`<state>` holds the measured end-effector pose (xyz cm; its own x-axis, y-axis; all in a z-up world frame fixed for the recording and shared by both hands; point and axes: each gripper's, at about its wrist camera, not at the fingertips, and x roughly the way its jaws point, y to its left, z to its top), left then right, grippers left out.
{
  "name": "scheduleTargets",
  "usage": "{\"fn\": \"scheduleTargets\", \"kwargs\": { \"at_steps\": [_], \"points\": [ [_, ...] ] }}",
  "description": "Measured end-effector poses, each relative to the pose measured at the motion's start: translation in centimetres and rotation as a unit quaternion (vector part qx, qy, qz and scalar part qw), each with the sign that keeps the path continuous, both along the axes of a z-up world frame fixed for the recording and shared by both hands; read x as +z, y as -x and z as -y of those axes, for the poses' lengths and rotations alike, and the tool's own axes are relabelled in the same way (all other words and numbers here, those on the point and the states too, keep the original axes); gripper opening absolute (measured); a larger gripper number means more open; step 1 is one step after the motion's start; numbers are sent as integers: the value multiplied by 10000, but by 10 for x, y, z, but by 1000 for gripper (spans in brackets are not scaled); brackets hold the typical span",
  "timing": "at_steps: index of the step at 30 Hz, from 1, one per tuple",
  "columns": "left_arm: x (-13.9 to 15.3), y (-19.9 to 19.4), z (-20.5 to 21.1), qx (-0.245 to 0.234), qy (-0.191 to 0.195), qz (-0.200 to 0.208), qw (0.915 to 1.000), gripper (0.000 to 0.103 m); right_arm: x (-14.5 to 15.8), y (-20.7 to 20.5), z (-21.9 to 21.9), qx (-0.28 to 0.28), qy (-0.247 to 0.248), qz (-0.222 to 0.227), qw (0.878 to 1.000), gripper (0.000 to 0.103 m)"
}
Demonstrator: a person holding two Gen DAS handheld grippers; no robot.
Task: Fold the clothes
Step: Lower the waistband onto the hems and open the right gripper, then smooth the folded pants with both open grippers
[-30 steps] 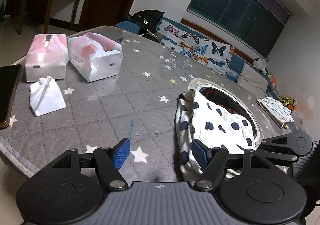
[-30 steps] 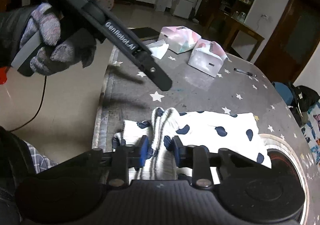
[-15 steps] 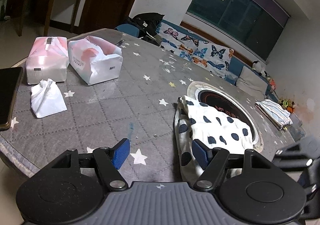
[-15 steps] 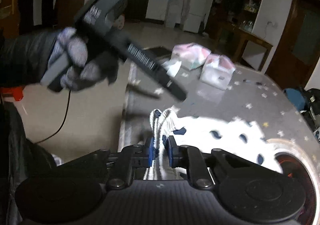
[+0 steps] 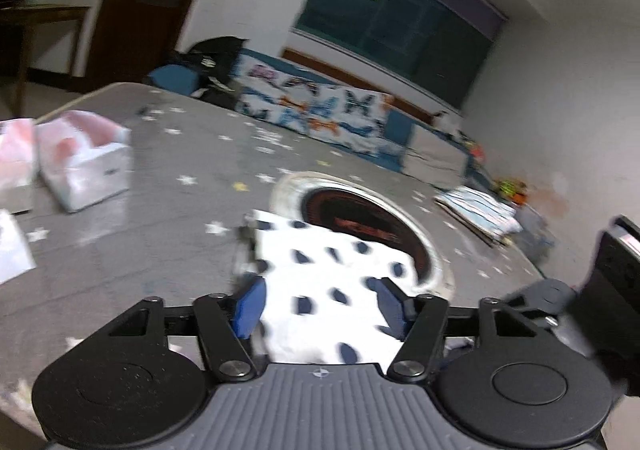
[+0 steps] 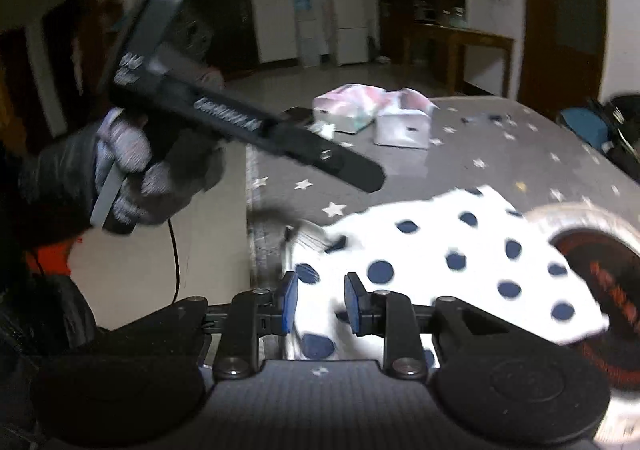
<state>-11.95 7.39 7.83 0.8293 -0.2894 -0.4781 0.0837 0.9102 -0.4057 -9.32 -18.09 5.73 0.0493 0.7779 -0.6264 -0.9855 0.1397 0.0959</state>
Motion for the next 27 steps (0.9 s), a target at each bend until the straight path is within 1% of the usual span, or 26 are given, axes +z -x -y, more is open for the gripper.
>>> {"fn": "scheduleTargets", "kwargs": {
  "at_steps": [1,2,4,7,10,13,15,17,19,21,23,27],
  "points": [
    [-2,-1,4,-130,26,-18,9999,45,-2,-1,2,-36,1,-38,10000,25],
    [-5,-1,7,-263,47,-52,9996,41,-4,-1,4,-73,2,-77,9999,25],
    [-13,0,13,-456,23,-131,9989,28,-8,0,8,-84,19,-118,9999,25],
    [-26,4,17,-569,-55,-271,9980,20,-17,2,10,-77,107,-97,9999,24],
    [-38,7,15,-528,-146,-421,9976,19,-29,4,9,-100,151,-102,9998,24],
    [-42,11,11,-543,-193,-398,9975,19,-33,8,8,-50,177,29,9998,25],
    [-37,11,11,-562,-214,-331,9976,19,-29,9,8,-11,192,56,9998,25],
    [-31,11,12,-550,-254,-242,9979,20,-19,5,10,-40,113,-36,9999,26],
    [-25,11,13,-569,-205,-150,9981,20,-12,-1,13,-122,29,-80,9999,32],
    [-23,10,16,-618,-155,-86,9979,20,-5,-10,16,-285,-79,-89,9995,33],
    [-23,9,19,-668,-122,-62,9977,20,-2,-24,20,-565,-167,-162,9981,33],
    [-28,7,25,-801,-81,-155,9966,21,-7,-52,20,-1216,-118,-75,9925,33]
  ]
}}
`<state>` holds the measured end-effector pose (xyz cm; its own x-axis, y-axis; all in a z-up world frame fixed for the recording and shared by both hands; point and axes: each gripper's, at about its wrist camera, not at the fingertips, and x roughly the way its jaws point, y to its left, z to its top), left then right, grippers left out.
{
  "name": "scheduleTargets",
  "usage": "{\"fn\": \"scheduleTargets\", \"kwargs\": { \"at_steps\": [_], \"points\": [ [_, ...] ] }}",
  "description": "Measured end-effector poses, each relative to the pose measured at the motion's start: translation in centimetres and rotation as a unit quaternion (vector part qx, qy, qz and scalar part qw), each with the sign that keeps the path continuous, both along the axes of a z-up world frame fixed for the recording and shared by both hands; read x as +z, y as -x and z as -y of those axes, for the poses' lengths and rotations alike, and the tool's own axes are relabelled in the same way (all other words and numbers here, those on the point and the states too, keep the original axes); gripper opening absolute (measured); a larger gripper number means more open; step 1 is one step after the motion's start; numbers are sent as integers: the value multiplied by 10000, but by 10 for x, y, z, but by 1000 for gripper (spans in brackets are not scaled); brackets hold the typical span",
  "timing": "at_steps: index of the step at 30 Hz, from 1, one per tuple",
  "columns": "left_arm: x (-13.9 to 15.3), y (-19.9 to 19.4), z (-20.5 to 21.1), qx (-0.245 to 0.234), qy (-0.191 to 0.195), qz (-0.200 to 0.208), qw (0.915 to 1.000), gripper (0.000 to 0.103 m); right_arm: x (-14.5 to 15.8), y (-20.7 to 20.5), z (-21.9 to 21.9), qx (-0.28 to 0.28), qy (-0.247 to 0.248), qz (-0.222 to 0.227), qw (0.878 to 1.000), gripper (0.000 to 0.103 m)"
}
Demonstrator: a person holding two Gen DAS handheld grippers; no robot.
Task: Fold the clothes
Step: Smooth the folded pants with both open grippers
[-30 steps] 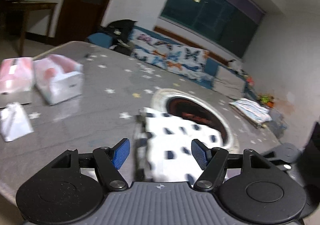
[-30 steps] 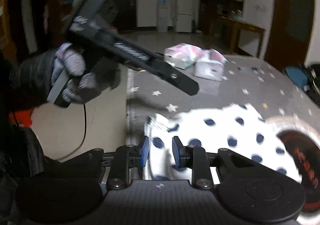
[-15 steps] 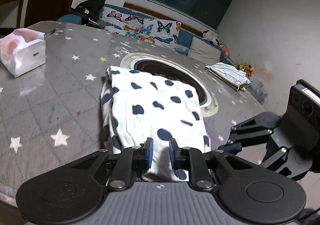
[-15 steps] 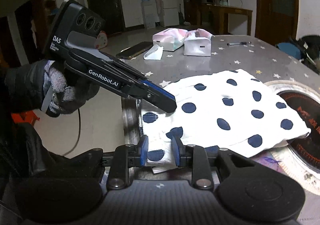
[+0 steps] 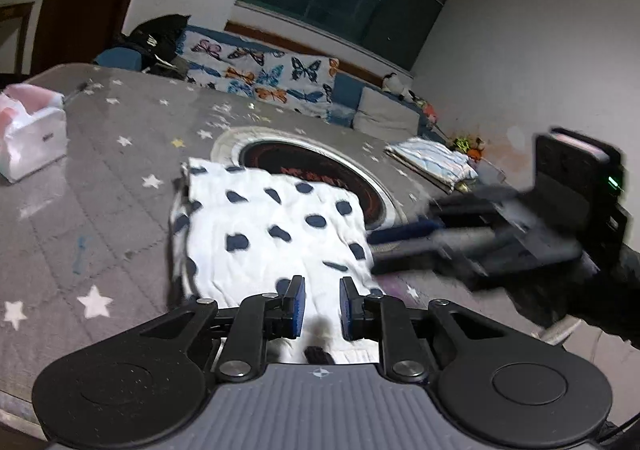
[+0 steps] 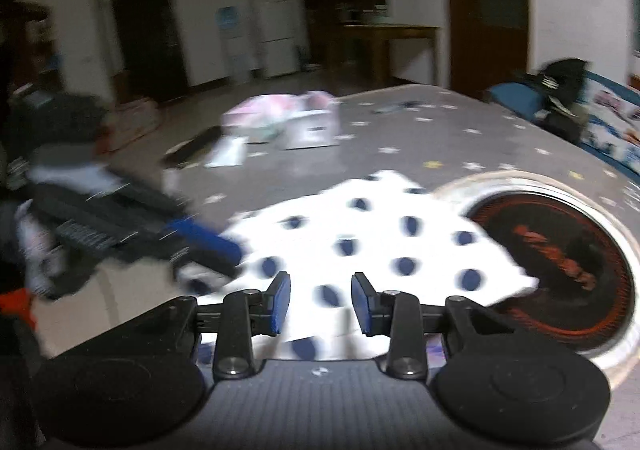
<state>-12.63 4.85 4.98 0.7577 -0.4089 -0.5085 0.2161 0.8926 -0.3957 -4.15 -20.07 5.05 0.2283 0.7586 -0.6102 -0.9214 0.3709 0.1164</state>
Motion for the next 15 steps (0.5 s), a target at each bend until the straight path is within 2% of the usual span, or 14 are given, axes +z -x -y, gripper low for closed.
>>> {"fn": "scheduleTargets", "kwargs": {
  "at_steps": [5,11,15],
  "points": [
    [-10,-1,3,-42,13,-206,9998,23,-16,-38,-7,-641,40,-49,9979,33],
    [-14,-1,1,-52,50,-264,9996,23,-38,-77,-9,-1287,176,-62,9915,33],
    [-16,-1,0,-68,69,-298,9995,23,-43,-96,-5,-1600,184,-114,9869,32]
  ]
}}
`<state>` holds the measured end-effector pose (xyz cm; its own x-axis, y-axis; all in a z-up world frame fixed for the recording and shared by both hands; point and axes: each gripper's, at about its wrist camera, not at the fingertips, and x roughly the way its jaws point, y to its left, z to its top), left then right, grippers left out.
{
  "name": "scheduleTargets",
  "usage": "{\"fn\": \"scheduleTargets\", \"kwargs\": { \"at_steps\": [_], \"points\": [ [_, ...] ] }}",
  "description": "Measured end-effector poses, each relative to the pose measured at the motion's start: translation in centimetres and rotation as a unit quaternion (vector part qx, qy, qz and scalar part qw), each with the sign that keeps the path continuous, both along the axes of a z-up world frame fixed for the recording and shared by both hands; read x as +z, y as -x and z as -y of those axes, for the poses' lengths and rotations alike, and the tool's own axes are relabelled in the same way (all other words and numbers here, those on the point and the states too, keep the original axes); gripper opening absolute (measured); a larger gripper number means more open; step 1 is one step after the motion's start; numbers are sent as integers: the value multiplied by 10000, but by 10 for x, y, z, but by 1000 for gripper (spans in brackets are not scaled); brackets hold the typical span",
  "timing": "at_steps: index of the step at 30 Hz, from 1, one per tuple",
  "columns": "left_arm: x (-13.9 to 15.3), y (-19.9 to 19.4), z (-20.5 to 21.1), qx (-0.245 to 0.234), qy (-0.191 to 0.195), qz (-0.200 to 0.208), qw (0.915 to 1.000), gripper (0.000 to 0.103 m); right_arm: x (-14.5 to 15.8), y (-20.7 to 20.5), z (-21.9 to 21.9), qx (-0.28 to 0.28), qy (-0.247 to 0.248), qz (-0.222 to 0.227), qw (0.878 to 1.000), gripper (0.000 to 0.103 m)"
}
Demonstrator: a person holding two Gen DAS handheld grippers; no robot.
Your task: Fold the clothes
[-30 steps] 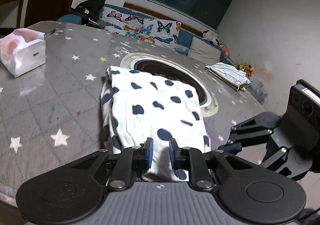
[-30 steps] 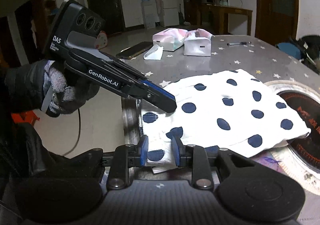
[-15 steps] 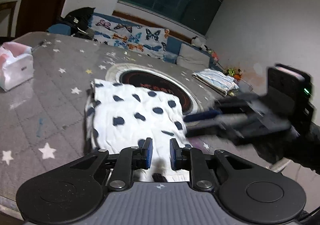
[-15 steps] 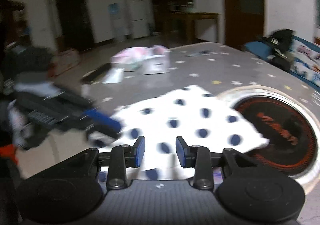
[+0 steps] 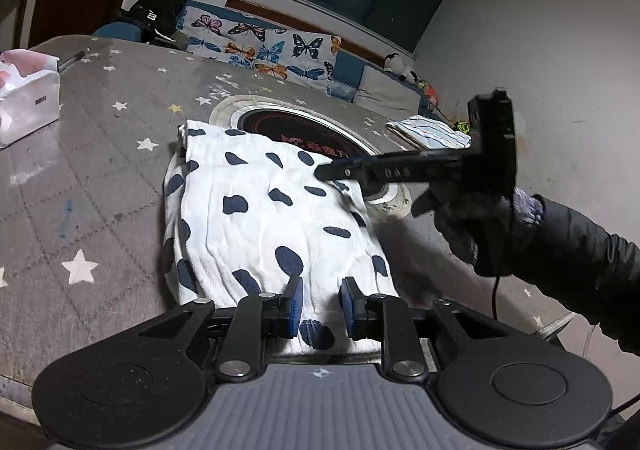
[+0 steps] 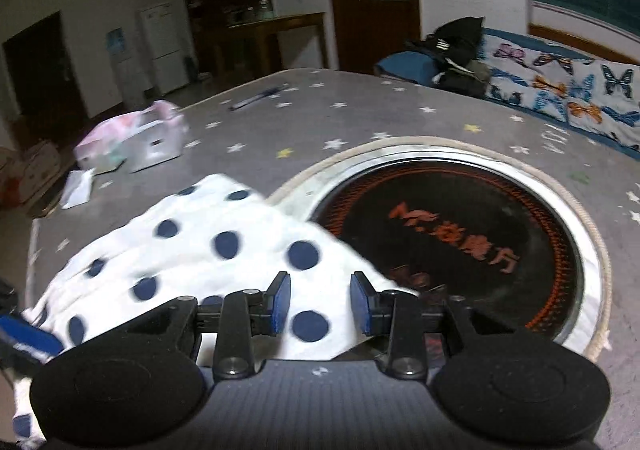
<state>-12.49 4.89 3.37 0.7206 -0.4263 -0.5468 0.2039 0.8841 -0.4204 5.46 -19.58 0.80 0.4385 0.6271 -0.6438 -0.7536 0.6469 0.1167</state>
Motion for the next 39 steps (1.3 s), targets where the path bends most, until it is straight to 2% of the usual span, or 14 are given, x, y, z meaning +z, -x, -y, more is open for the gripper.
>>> {"fn": "scheduleTargets", "kwargs": {
  "at_steps": [5,10,14,18,21,39],
  "points": [
    [3,1,0,-2,12,30,10000,29,13,2,-9,66,14,257,9996,33],
    [5,2,3,-14,-25,76,10000,32,25,31,-30,1024,-207,71,9945,35],
    [2,2,1,-2,14,63,10000,32,25,63,-49,2048,-162,-47,9787,40],
    [1,2,0,3,54,63,10000,32,19,78,-69,2551,92,-75,9669,40],
    [0,3,-1,26,88,64,9999,33,13,74,-86,2588,243,-57,9656,40],
    [-5,1,-7,1,310,28,9995,34,2,20,-134,2237,386,-103,9738,42]
  ]
}}
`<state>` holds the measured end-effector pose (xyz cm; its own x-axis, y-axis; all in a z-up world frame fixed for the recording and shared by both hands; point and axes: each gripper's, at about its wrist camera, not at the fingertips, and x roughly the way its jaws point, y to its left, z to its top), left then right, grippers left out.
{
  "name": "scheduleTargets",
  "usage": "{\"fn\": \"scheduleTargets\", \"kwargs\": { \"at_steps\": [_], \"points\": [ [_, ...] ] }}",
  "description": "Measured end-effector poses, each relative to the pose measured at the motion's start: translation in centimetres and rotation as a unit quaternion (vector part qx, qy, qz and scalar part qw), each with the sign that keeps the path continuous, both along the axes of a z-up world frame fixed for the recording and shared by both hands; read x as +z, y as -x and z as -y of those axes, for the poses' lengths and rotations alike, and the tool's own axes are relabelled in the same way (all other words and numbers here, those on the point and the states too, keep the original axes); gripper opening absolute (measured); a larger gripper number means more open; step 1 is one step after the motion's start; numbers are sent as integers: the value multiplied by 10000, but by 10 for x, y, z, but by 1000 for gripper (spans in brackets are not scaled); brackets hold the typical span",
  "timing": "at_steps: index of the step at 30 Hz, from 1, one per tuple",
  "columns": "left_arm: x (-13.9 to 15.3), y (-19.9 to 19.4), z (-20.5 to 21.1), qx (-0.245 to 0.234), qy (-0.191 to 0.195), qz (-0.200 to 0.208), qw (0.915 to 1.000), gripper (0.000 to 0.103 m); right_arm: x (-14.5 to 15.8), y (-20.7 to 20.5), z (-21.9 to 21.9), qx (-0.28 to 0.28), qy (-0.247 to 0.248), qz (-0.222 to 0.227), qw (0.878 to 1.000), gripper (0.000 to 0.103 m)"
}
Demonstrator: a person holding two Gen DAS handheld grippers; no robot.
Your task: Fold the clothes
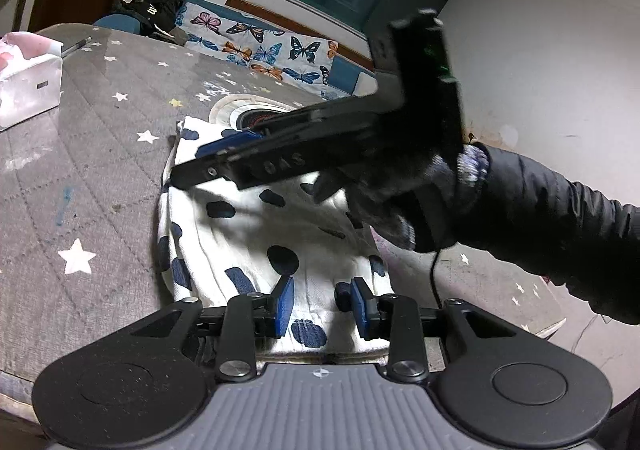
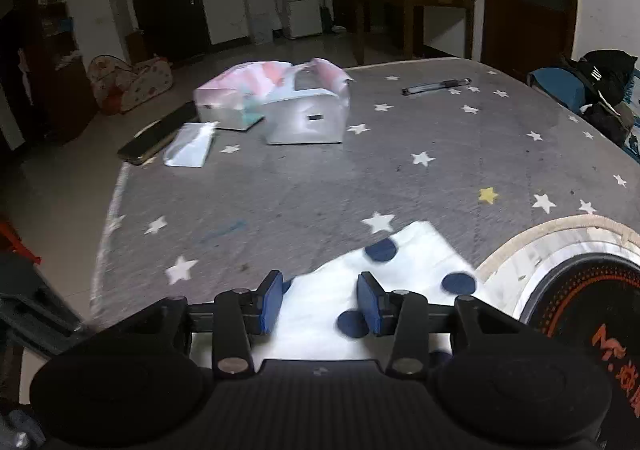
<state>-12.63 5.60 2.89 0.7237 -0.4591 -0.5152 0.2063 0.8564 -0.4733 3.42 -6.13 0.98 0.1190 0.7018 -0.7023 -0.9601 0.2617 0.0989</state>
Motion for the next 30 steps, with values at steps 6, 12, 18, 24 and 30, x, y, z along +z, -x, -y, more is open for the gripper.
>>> {"fn": "scheduleTargets", "kwargs": {
  "at_steps": [6,12,18,24,30],
  "points": [
    [-1,1,-1,6,43,-17,10000,34,-6,-19,-14,-145,102,116,9998,42],
    [-1,0,0,38,57,-29,10000,35,-2,-35,-18,-377,8,261,9989,42],
    [-2,-1,0,44,65,-23,10000,36,9,-30,9,-456,-51,355,9983,42],
    [-3,-2,0,30,62,-18,10000,37,7,-18,44,-545,49,351,9979,42],
    [-2,0,1,58,41,-31,10000,38,-8,-34,37,-831,20,248,9962,41]
  ]
}}
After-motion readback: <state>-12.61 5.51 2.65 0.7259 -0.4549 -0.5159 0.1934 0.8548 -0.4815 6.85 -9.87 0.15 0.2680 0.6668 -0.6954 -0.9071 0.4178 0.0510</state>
